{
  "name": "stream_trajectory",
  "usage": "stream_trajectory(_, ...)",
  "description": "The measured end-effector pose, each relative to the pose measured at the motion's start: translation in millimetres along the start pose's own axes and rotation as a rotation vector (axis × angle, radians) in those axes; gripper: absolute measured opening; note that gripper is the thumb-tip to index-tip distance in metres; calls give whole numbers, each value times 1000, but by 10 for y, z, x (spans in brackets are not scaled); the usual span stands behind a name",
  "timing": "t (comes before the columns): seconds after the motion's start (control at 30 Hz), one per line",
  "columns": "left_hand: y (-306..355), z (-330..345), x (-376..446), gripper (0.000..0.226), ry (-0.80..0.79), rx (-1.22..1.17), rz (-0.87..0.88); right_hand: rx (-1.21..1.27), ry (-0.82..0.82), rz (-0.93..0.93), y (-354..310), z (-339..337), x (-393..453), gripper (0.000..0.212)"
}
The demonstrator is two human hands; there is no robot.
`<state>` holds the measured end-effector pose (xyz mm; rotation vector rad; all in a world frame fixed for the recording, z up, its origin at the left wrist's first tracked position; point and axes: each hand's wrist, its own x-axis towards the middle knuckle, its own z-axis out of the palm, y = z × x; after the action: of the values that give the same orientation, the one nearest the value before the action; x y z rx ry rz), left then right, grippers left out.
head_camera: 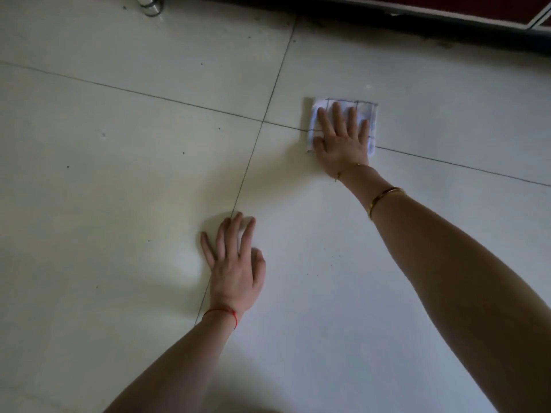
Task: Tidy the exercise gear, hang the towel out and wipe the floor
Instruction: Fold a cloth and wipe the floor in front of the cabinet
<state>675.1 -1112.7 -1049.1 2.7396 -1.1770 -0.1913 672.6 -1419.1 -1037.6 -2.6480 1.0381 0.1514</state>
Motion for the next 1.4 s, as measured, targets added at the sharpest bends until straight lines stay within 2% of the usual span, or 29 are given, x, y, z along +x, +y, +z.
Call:
stream_trajectory(0.23,-8,-15,4,59,-15,16,8,-83,-46,-299,-703,180,-13,59)
stream_trajectory(0.4,-17,-7,13,57,-30,15,13,-58,-24,-480,-677,363,-391,60)
stream_trajectory(0.53,-12,-20,14,56,-39,15,11,-32,11,-444,-408,331,-468,61)
stream_trajectory(0.7,0,-15,17,56,-41,18,3,8,24,-189,-187,153,-173,62)
stream_trajectory(0.87,-6,-32,14,58,-41,22,9,-7,15,-96,-376,106,196,60)
stream_trajectory(1.03,-8,-44,22,59,-41,28,7,-68,-40,-167,-823,149,415,60)
stream_trajectory(1.2,-19,-25,16,59,-7,16,10,-117,-90,-380,-1192,277,188,61)
stream_trajectory(1.3,-31,2,12,59,30,-9,22,-102,-92,-514,-1134,365,-102,60)
stream_trajectory(1.4,-31,10,9,58,46,-13,26,-56,-34,-492,-815,360,-277,64)
